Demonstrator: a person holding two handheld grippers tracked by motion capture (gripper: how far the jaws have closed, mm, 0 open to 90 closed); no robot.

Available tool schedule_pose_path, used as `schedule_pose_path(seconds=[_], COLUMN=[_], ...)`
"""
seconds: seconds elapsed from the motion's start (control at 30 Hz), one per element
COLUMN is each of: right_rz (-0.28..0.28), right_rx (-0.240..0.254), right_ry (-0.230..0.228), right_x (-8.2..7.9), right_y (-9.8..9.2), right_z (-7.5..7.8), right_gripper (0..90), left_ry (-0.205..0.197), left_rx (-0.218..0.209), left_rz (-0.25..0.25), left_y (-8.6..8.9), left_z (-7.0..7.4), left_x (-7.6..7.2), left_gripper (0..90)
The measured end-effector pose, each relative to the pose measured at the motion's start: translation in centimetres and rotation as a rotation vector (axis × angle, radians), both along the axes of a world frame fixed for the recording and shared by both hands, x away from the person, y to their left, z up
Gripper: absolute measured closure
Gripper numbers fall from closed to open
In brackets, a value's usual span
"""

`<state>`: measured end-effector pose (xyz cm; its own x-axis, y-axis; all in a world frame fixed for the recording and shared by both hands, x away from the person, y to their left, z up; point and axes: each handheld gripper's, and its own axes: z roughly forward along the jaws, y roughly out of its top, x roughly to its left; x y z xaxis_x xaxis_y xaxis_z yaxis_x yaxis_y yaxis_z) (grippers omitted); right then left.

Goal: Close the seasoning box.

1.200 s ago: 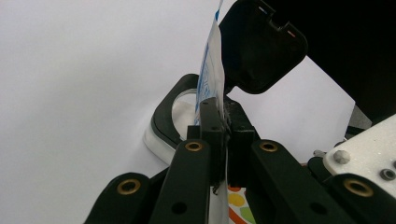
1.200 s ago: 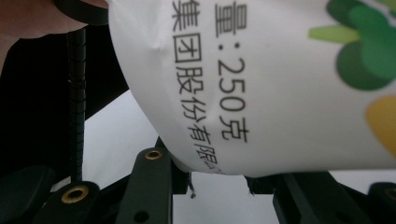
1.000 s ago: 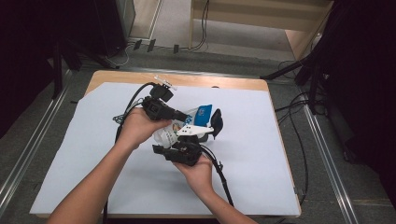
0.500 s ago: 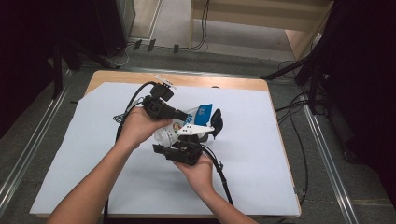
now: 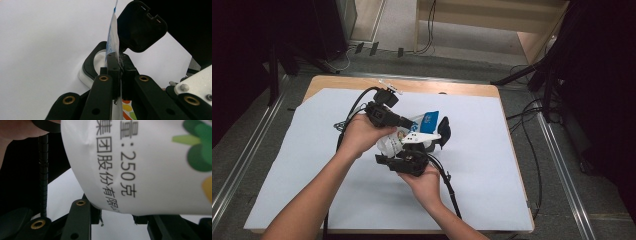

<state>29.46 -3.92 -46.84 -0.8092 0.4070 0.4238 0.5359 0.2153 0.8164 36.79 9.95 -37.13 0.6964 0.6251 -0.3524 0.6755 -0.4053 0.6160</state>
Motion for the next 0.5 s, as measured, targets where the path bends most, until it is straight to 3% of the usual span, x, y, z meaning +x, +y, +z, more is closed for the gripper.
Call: schedule_pose_path(seconds=[0.27,0.5], right_rz=[-0.002,0.000], right_rx=[-0.001,0.005], right_ry=[-0.003,-0.006], right_x=[0.04,0.05], right_y=[-0.02,-0.11], right_z=[0.01,0.08], right_gripper=[66.6,72.2], left_ry=[-0.001,-0.010], left_rx=[0.001,-0.007], left_rz=[-0.009,-0.007], left_y=[-0.45,-0.36], left_z=[0.22,0.39], left_x=[-0.03,-0.05], left_gripper=[89.2,89.2])
